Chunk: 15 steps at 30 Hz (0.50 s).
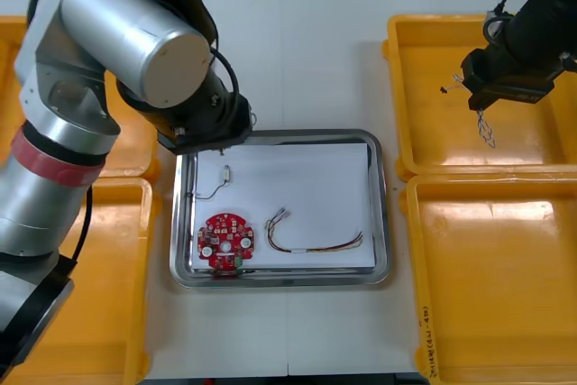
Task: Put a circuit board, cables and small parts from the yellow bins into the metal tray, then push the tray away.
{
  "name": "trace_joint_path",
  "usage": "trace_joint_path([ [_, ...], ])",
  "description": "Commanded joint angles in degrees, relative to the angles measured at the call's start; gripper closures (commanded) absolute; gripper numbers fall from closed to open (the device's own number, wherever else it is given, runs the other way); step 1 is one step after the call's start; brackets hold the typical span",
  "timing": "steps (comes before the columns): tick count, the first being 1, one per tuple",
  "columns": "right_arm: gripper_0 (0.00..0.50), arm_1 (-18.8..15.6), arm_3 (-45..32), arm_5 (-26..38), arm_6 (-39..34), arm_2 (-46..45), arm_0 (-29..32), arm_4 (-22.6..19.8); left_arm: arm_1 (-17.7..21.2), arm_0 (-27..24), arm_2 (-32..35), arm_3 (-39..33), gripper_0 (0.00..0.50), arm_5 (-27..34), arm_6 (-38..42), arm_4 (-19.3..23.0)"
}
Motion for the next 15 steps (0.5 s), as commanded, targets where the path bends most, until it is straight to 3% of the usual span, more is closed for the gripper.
trace_joint_path([
  [1, 0.500, -2.1, -4.5, 2.4, -1.8, -0.3, -2.6, -1.2, -3.0, -2.7, -1.9, 2.2, 0.500, 0.4, -1.6, -1.4],
  [7, 0.500, -0.9, -8.8, 3.4, -7.8, -0.2, -1.0, -1.6, -3.5, -2.8, -4.7, 5.7, 0.499, -1.7, -2.0, -2.7],
  [15, 0.500, 0.2, -16.1, 3.4, -7.5, 4.2, 0.7, -2.7, -4.8, -2.7, -6.8, 9.7, 0.500, -5.4, -2.4, -4.1],
])
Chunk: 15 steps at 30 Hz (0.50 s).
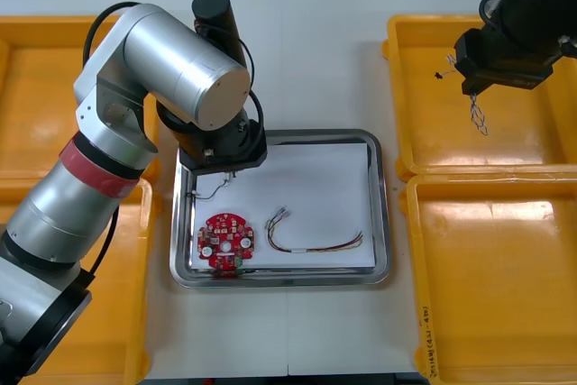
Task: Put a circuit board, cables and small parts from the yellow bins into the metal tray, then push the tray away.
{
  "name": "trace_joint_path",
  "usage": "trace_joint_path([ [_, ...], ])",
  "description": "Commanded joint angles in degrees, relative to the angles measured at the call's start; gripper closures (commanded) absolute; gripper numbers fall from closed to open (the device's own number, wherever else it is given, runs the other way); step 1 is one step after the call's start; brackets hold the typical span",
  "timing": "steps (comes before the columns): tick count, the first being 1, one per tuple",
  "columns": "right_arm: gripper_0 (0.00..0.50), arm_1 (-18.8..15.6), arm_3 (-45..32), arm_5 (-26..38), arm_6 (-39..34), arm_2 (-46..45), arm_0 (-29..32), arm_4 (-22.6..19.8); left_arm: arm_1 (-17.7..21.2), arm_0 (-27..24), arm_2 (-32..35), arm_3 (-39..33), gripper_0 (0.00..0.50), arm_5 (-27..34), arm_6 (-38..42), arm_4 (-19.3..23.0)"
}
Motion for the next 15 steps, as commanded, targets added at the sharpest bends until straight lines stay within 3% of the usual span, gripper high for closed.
trace_joint_path([
  [1, 0.500, 0.3, -5.5, 0.3, 0.7, 4.8, -0.2, -1.5, -2.4, -2.7, -1.5, 1.4, 0.500, -2.3, -2.5, -1.3],
  [15, 0.500, 5.0, -17.7, 0.3, -1.4, 9.2, 3.4, -3.0, -3.2, -2.6, -3.9, 6.4, 0.498, -6.1, -3.5, -2.5],
])
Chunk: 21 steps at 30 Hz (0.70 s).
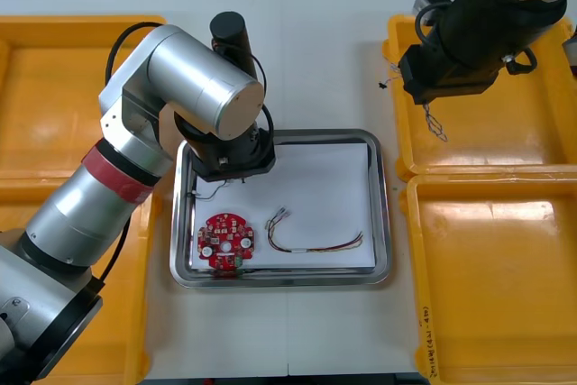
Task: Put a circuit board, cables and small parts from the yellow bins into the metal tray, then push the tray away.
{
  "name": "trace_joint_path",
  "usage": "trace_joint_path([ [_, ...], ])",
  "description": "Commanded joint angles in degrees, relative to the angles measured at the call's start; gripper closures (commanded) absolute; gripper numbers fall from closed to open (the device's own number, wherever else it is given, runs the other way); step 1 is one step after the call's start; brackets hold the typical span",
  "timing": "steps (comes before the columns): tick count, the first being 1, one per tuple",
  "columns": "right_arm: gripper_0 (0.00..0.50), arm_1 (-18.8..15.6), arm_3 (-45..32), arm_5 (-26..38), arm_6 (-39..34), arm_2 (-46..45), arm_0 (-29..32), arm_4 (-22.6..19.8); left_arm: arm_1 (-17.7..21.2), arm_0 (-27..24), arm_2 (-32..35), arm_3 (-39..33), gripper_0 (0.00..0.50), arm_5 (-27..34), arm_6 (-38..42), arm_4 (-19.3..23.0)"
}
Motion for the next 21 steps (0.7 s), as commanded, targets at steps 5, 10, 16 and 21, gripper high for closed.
trace_joint_path([
  [5, 0.500, 1.8, -9.5, 0.3, -0.9, 1.9, 4.4, -0.8, -1.3, -2.6, -2.3, 0.2, 0.471, -1.2, -3.5, -1.0],
  [10, 0.500, 1.8, -13.9, 0.3, -0.4, 4.9, 5.6, -0.4, -1.3, -2.5, -2.2, 0.2, 0.076, -1.1, -3.5, -1.2],
  [16, 0.500, 2.1, -16.7, 0.3, 0.5, 7.1, 6.1, -1.2, -0.9, -2.5, -1.2, -0.9, 0.000, -0.3, -3.5, -1.5],
  [21, 0.500, 4.2, -17.6, 0.3, 1.8, 8.3, 6.1, -0.9, 0.6, -2.5, 1.3, -4.4, 0.000, 2.5, -3.8, -1.5],
])
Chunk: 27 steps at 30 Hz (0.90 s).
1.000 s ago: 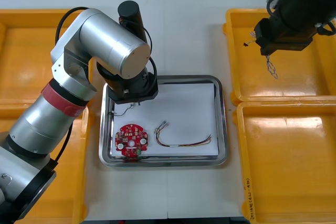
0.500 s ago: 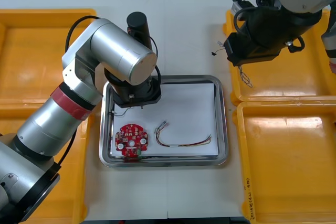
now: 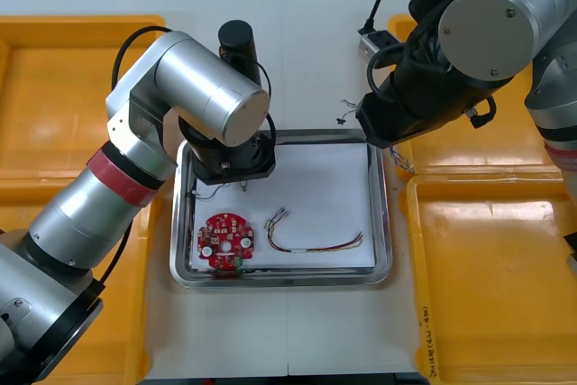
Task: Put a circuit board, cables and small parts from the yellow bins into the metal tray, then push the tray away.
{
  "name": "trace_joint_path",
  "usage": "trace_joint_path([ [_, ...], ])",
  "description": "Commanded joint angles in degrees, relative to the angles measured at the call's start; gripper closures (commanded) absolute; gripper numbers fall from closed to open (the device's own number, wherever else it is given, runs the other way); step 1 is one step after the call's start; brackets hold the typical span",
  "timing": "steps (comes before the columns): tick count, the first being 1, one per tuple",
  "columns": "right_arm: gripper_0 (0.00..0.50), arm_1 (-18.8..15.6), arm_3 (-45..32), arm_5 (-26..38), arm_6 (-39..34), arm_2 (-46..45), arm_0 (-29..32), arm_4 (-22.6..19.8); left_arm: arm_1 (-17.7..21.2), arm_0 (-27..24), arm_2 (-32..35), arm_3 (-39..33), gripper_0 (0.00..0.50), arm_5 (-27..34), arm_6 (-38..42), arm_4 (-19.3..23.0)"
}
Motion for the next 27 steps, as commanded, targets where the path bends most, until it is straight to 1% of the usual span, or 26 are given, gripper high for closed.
trace_joint_path([
  [1, 0.500, 2.9, -2.5, 0.3, 2.1, 1.9, 0.3, 0.5, 1.1, -2.5, 3.2, -6.0, 0.000, 3.3, -3.8, -0.4],
  [3, 0.500, 3.9, -2.6, 0.3, 2.9, 2.5, 0.3, 1.6, 2.0, -2.5, 4.0, -7.9, 0.000, 4.6, -3.9, 0.0],
  [6, 0.500, 5.4, -2.6, 0.3, 7.3, 3.6, 0.2, 3.9, 4.0, -2.6, 5.2, -11.8, 0.000, 6.7, -3.9, 0.5],
  [9, 0.500, 6.1, -2.6, 0.3, 10.8, 5.0, 0.3, 5.6, 5.3, -2.6, 7.0, -14.5, 0.000, 8.7, -4.1, 1.3],
  [14, 0.500, 6.6, -2.6, 0.3, 17.1, 8.0, 0.3, 6.8, 7.4, -2.6, 9.8, -18.9, 0.000, 8.9, -4.5, 2.3],
  [18, 0.500, 6.7, -2.6, -1.5, 23.3, 10.3, 0.3, 7.9, 9.0, -2.6, 12.7, -22.7, 0.000, 8.9, -4.8, 3.2],
  [23, 0.500, 7.0, -1.9, -4.1, 29.4, 13.4, 0.3, 10.5, 11.2, -2.6, 16.3, -24.5, 0.000, 8.9, -4.9, 6.1],
  [27, 0.500, 7.8, 0.4, -7.6, 33.5, 15.1, 0.3, 12.0, 15.0, -2.6, 17.6, -24.4, 0.000, 8.9, -5.2, 8.6],
])
